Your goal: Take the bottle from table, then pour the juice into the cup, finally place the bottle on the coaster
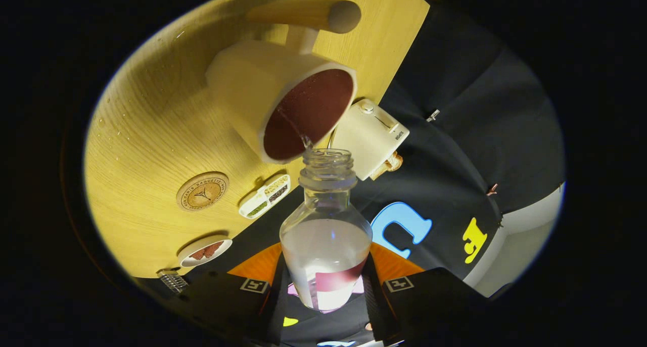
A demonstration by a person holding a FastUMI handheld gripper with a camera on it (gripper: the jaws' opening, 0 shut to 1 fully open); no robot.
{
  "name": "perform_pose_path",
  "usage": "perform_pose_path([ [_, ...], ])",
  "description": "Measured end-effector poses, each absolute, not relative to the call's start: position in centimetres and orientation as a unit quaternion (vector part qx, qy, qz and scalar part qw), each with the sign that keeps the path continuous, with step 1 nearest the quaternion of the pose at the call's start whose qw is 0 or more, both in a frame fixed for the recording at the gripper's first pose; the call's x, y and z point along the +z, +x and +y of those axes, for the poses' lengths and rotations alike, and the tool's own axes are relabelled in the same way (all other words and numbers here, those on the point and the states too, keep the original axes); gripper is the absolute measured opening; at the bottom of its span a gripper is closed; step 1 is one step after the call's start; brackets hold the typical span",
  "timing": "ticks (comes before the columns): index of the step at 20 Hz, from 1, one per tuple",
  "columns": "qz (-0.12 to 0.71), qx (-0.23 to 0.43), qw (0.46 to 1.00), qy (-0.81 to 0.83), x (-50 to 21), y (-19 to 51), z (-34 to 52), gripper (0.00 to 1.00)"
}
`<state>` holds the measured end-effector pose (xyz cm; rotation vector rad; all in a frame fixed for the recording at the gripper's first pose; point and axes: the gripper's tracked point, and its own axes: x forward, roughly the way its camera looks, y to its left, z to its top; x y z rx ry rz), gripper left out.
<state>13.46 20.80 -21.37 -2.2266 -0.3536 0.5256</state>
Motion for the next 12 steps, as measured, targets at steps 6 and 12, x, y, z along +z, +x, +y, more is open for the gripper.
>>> perform_pose_path([
  [6, -0.176, 0.211, 0.372, -0.886, -19.6, 13.3, 22.0, 0.68],
  [12, -0.195, 0.213, 0.347, -0.892, -18.8, 13.7, 22.3, 0.68],
])
